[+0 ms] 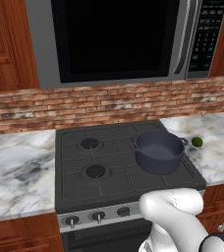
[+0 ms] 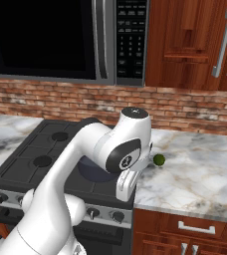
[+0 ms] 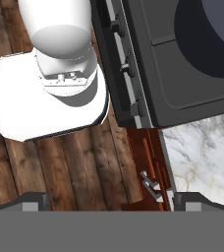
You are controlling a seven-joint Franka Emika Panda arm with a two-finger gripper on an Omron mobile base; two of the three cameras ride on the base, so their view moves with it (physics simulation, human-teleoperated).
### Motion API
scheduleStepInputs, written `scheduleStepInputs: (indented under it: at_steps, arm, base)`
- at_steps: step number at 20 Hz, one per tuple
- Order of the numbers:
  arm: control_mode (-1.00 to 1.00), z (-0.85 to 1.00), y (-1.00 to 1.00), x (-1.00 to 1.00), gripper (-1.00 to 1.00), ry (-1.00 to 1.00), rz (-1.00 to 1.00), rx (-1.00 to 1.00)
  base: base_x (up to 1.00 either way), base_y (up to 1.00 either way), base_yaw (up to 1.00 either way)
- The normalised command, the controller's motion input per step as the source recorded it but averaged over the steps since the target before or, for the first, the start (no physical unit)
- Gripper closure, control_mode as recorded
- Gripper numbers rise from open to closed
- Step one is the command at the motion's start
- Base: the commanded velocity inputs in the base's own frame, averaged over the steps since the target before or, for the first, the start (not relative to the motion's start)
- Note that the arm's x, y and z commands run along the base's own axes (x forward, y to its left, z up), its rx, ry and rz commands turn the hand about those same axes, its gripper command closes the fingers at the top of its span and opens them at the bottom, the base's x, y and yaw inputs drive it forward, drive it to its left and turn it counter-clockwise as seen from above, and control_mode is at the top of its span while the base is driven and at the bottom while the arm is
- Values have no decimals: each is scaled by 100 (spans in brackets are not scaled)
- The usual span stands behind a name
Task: Turn on the burner for the pot on the stove. Wait thirty seconds for the pot to heat up. Then add the lime to the pot.
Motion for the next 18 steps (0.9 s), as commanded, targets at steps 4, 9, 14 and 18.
scheduleStepInputs:
  at_steps: [4, 9, 14, 18]
  arm:
    - [-100, 0, 0, 0, -100, 0, 0, 0]
    - [-100, 0, 0, 0, -100, 0, 0, 0]
    - [-100, 0, 0, 0, -100, 0, 0, 0]
    - [-100, 0, 0, 0, -100, 0, 0, 0]
  base:
    - [0, 0, 0]
    - [0, 0, 0]
    - [0, 0, 0]
    - [0, 0, 0]
